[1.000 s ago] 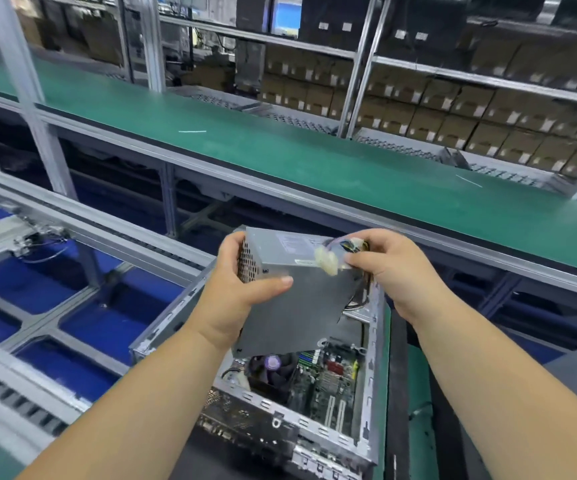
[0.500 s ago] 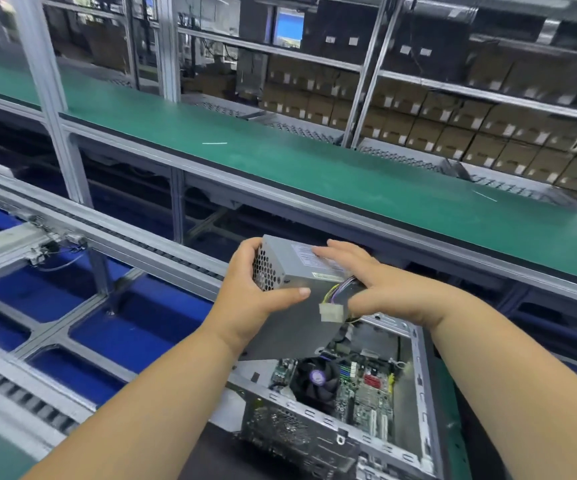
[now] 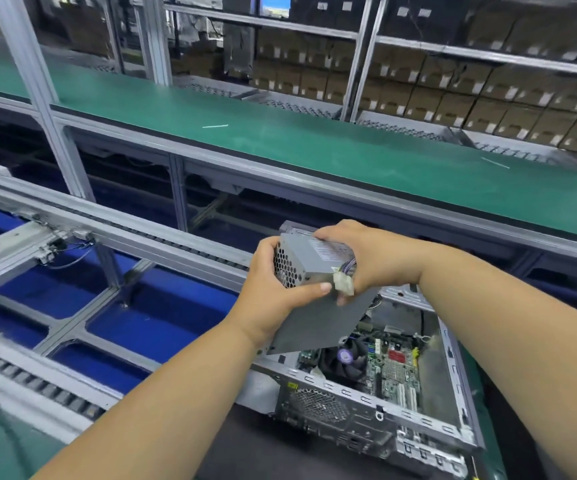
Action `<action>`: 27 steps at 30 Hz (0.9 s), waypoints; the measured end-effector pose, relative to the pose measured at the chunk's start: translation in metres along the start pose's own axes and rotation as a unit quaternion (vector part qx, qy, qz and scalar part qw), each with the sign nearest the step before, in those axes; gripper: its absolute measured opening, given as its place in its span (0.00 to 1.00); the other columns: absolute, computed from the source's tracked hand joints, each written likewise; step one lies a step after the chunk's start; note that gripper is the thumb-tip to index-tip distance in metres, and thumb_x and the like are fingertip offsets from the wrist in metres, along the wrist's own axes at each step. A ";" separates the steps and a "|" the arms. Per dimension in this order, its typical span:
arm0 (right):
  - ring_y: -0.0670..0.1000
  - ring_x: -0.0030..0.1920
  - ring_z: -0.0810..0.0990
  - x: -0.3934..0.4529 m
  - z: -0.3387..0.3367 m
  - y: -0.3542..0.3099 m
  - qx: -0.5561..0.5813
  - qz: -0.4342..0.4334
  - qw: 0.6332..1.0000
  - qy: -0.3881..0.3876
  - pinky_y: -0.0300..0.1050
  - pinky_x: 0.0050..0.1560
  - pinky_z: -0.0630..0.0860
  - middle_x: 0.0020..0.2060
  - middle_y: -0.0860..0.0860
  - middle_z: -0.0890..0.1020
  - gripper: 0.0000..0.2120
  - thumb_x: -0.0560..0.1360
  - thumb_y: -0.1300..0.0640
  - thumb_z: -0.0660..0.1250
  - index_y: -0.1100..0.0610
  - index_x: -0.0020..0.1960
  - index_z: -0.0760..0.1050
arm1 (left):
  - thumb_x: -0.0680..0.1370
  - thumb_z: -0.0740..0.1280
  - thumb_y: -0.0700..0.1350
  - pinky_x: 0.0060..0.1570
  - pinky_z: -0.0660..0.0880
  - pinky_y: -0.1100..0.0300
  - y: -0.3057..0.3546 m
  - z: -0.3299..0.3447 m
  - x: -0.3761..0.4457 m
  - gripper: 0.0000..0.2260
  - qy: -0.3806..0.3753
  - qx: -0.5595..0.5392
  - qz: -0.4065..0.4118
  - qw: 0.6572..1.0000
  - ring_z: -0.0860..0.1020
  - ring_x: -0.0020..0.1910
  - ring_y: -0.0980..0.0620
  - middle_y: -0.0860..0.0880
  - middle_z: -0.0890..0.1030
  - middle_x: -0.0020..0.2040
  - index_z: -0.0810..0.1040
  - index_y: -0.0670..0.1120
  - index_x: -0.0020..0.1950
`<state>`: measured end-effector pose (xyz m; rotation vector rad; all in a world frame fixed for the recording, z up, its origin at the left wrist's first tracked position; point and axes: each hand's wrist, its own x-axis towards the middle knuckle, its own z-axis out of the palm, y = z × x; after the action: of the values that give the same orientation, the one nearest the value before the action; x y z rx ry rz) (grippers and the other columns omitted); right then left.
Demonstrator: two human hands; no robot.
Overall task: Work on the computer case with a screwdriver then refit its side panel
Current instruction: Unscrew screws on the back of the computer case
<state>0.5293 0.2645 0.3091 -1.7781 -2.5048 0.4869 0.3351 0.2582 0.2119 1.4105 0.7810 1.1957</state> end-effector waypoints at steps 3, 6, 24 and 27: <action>0.48 0.62 0.70 0.007 0.008 0.014 0.016 -0.034 0.999 0.004 0.42 0.60 0.70 0.64 0.44 0.66 0.52 0.58 0.44 0.83 0.41 0.75 0.59 | 0.58 0.83 0.54 0.53 0.76 0.60 -0.003 -0.001 -0.002 0.38 -0.009 0.008 -0.015 1.000 0.77 0.61 0.58 0.55 0.77 0.61 0.68 0.59 0.63; 0.45 0.63 0.69 0.014 0.016 0.032 0.050 -0.075 0.996 0.000 0.38 0.60 0.69 0.66 0.43 0.64 0.51 0.60 0.46 0.83 0.40 0.75 0.58 | 0.62 0.80 0.60 0.52 0.77 0.62 -0.005 -0.008 -0.002 0.32 -0.032 0.027 -0.041 0.998 0.76 0.61 0.59 0.60 0.77 0.60 0.70 0.65 0.62; 0.21 0.60 0.63 0.057 0.046 0.093 0.166 -0.221 0.959 -0.062 0.27 0.43 0.77 0.65 0.23 0.60 0.50 0.53 0.48 0.85 0.24 0.66 0.61 | 0.84 0.45 0.58 0.72 0.61 0.51 0.006 -0.014 -0.077 0.23 0.296 0.052 -0.115 0.947 0.73 0.65 0.52 0.50 0.79 0.61 0.74 0.49 0.64; 0.35 0.63 0.72 0.060 0.049 0.103 0.163 -0.234 0.957 -0.054 0.41 0.48 0.82 0.66 0.26 0.62 0.52 0.52 0.49 0.85 0.27 0.68 0.62 | 0.82 0.46 0.61 0.71 0.62 0.52 0.002 -0.014 -0.089 0.22 0.298 0.065 -0.119 0.945 0.73 0.65 0.53 0.52 0.79 0.61 0.75 0.54 0.62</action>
<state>0.5932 0.3389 0.2253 -1.0273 -2.5989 0.9113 0.2962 0.1790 0.1915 1.0129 1.4285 1.4121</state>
